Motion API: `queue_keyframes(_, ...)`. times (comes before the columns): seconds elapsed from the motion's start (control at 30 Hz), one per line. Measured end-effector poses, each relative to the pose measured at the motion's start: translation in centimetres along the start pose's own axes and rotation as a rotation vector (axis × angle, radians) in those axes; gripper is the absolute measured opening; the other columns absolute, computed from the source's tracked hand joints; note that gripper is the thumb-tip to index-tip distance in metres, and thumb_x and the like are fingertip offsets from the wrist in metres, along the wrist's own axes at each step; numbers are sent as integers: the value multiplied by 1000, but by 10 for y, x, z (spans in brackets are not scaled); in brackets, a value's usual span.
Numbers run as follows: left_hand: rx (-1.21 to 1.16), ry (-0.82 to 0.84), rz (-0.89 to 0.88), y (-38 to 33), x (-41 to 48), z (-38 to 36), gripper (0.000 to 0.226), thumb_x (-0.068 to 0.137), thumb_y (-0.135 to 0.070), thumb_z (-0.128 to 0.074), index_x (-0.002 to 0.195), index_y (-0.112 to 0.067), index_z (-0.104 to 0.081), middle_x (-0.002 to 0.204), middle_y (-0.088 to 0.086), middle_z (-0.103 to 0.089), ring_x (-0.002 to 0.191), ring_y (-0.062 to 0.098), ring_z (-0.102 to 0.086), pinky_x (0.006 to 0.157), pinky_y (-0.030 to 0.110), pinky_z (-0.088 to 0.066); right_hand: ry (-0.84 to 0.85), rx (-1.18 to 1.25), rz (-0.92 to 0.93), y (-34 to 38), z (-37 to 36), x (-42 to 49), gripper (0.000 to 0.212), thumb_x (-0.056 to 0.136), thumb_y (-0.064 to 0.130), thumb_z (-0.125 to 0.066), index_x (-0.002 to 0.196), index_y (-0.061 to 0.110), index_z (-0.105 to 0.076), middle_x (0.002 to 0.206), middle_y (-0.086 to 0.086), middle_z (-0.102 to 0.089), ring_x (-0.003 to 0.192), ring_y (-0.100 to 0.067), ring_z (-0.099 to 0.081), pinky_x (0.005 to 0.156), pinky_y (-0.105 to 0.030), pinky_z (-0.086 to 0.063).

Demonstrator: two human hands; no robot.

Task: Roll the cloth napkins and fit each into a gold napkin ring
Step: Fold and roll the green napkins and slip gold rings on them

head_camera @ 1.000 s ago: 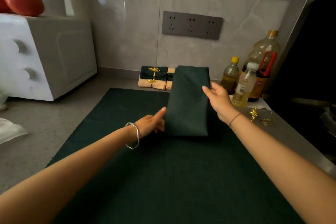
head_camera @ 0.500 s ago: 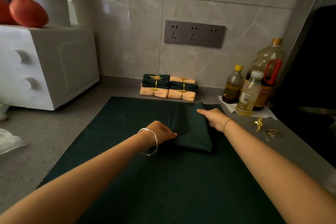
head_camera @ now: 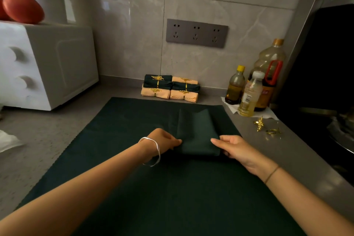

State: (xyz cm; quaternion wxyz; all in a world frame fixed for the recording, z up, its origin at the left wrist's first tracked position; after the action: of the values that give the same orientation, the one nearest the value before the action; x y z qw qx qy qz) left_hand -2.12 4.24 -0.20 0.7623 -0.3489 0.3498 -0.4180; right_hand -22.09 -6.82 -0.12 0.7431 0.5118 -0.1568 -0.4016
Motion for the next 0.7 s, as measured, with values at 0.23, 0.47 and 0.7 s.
queue_keyframes(0.23,33,38,-48,2,-10,-9,24,89,-33,-59,70,-19,-63,75,-3,-60,74,9,-55,67,20,-41,-78,23,121,-9,-5,-15,17,95,27,-50,98,13,-59,74,1,-61,56,-1,-46,55,-14,-36)
queue_keyframes(0.47,54,46,-61,1,-13,-14,27,89,-34,-59,67,-19,-63,74,-3,-62,75,9,-56,75,23,-42,-253,-237,235,-18,-9,-11,17,95,26,-51,79,22,-49,37,10,-44,35,-1,-39,39,-12,-28)
queue_keyframes(0.7,137,21,-76,2,-13,-16,32,89,-36,-59,63,-17,-62,72,-2,-61,74,11,-57,71,23,-42,-348,-363,222,-24,-12,-9,14,94,26,-55,85,17,-48,49,4,-46,46,-9,-41,48,-20,-31)
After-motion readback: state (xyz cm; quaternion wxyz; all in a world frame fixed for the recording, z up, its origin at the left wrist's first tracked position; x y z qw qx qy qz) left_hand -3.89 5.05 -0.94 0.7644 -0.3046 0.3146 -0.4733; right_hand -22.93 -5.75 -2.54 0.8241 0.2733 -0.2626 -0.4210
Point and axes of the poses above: each hand's wrist, its own x-axis towards the middle knuckle, its own z-axis out of the back of the hand, y = z × x, the point moved 2 cm from there along x, towards the middle knuckle
